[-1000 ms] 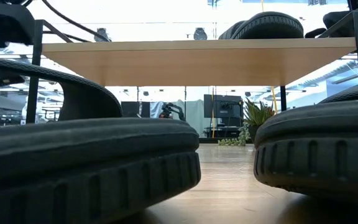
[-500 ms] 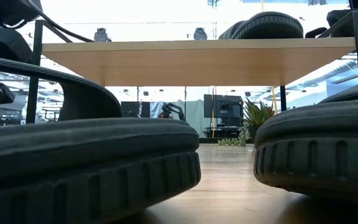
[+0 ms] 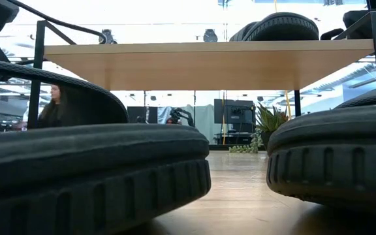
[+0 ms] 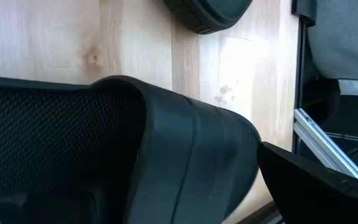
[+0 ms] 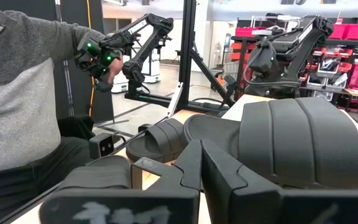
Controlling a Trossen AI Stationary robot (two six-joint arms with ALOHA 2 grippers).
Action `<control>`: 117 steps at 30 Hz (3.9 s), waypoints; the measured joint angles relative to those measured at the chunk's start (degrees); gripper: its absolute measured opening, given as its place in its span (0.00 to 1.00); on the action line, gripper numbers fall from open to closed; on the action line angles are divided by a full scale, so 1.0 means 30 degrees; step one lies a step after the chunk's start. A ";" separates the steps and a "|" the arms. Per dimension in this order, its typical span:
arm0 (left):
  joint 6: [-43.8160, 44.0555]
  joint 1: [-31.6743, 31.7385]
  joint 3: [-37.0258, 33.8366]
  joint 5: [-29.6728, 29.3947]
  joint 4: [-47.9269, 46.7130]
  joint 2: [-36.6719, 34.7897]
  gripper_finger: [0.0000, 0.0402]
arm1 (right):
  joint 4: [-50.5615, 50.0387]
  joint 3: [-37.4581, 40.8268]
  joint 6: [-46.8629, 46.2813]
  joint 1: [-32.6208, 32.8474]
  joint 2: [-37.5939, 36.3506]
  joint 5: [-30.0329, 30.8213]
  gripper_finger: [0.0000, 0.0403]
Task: Pick and place slides into the shelf
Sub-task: Put the slide on the shelf
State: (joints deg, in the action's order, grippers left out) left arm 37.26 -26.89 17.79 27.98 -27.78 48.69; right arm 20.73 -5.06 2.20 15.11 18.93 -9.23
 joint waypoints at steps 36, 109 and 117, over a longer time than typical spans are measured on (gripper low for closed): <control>-1.1355 -0.7056 1.0411 -1.0268 -0.0508 -0.0036 0.00 | 0.0007 0.0000 0.0137 0.0000 -0.0001 0.0007 0.00; -1.7861 1.2840 3.0569 0.8425 -1.7131 1.9528 0.00 | 0.0306 0.0000 0.0500 0.0000 0.0118 0.0051 0.00; -1.6281 1.2820 3.0569 0.8748 -1.5148 2.0644 0.00 | 0.0433 0.0000 0.0559 0.0000 0.0126 0.0051 0.00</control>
State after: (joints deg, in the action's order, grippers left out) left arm -11.58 11.58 109.49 54.23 -73.22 110.62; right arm 22.03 -5.06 3.88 15.11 19.31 -9.08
